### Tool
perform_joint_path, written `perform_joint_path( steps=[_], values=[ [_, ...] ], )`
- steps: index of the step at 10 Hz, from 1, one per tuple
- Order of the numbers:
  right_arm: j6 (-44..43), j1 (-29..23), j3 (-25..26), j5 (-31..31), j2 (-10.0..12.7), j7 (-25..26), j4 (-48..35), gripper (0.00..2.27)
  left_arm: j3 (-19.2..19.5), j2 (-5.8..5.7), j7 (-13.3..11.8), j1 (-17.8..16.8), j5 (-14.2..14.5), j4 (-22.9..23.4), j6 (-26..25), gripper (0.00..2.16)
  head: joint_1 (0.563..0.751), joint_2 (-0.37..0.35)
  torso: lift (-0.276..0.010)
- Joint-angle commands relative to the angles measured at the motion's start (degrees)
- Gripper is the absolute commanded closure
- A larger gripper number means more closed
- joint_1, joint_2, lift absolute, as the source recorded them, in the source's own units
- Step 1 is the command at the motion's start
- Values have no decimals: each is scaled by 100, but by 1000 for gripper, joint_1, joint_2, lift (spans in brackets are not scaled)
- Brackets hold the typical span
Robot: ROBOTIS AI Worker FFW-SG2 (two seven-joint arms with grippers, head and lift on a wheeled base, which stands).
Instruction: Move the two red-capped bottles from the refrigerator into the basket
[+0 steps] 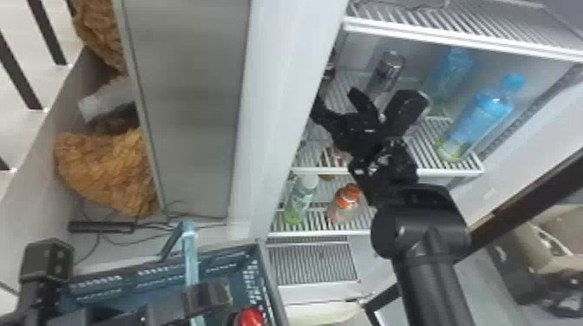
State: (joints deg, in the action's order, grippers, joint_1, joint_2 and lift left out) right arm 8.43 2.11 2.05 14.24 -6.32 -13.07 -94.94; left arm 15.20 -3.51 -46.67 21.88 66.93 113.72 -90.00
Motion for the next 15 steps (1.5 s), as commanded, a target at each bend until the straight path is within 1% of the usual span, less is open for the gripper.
perform_joint_path(
  steps=[1,4,6,9,10,11,12,13,15],
  values=[
    [0,198,-68,-30,8,15,248,96,0,0,0,-9,2,-2,-3,1204,695,-246,0],
    [-70,634,-262,-87,-1,42,670,90,-11,0,0,-23,2,-2,-3,1204,695,-230,0],
    [-70,732,-285,-167,-1,130,698,93,0,0,0,-9,2,-2,-3,1204,695,-216,0],
    [-70,929,-365,-201,-1,156,965,140,11,0,0,-23,2,-16,-3,1204,695,-213,0],
    [-14,957,-365,-190,-1,156,979,260,0,0,0,-23,2,-16,-3,1204,695,-209,0],
    [141,985,-377,-155,-10,147,979,601,11,0,0,-23,2,-16,-3,1204,695,-206,0],
    [169,971,-365,-155,-10,147,979,1018,11,0,0,-9,13,-16,-3,1204,695,-206,0],
    [169,915,-365,-201,-10,156,923,1294,11,0,0,-23,25,-16,-3,1204,695,-204,0],
    [155,802,-308,-235,-27,147,712,1277,11,0,0,-9,13,-16,-3,1204,695,-205,0]
  ],
)
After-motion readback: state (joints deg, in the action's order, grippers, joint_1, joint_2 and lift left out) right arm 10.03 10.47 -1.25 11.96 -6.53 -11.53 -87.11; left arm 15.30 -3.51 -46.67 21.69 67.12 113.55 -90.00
